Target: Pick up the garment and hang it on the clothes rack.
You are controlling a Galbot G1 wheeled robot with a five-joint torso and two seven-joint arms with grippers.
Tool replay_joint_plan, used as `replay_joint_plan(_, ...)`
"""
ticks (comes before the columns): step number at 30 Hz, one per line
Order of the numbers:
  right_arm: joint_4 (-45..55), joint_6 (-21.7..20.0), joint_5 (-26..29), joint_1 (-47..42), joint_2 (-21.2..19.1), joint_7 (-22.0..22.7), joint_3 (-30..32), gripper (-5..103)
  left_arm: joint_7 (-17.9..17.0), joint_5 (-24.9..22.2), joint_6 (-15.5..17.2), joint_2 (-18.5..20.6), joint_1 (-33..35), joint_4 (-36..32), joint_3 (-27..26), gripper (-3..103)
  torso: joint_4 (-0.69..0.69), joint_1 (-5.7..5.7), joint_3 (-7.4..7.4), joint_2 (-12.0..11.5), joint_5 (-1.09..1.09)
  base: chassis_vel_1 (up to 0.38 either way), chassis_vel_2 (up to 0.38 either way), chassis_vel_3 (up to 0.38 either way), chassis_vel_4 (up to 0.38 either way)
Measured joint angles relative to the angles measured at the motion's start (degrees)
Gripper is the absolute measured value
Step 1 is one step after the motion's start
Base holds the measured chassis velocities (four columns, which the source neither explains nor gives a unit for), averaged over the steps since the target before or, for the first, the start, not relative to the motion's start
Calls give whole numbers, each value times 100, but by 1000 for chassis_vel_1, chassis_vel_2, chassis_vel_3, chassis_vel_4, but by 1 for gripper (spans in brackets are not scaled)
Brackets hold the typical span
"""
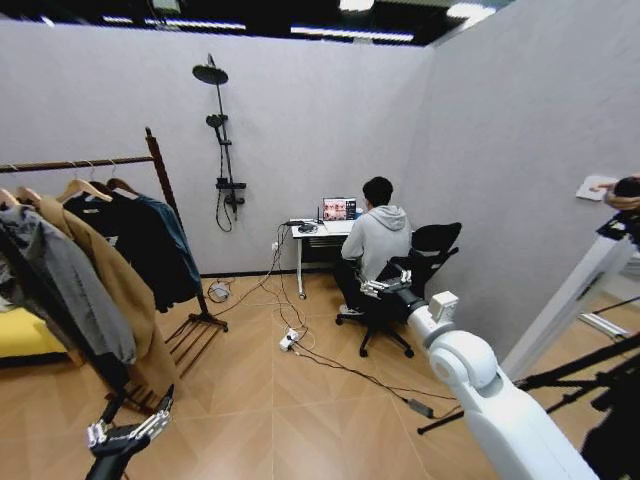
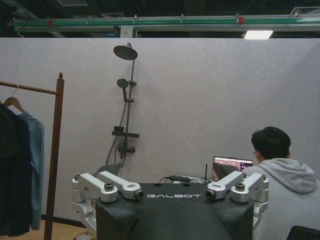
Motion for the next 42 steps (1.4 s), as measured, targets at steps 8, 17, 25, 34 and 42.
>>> replay_joint_plan(8, -35, 15, -41, 4, 27, -18, -35, 100, 0, 0, 0, 0, 0, 0, 0, 100, 2, -1, 0, 0, 4, 214, -193, -215, 210)
replay_joint_plan(17, -104, 55, -77, 3, 43, -86, -56, 100, 0, 0, 0, 0, 0, 0, 0, 100, 2, 0, 0, 0, 1, 172, -174, -176, 179)
replay_joint_plan(25, -167, 116, -98, 16, 58, -150, -65, 100, 0, 0, 0, 0, 0, 0, 0, 100, 3, 0, 0, 0, -2, 178, -158, -155, 184)
replay_joint_plan(34, -138, 211, -110, -71, 59, -178, -39, 100, 0, 0, 0, 0, 0, 0, 0, 100, -1, -2, -1, 1, 1, 112, -87, -96, 93)
replay_joint_plan(42, -17, 229, -194, -227, 108, -186, -14, 100, 0, 0, 0, 0, 0, 0, 0, 100, 2, 3, 1, -2, -1, -10, 19, 18, -11)
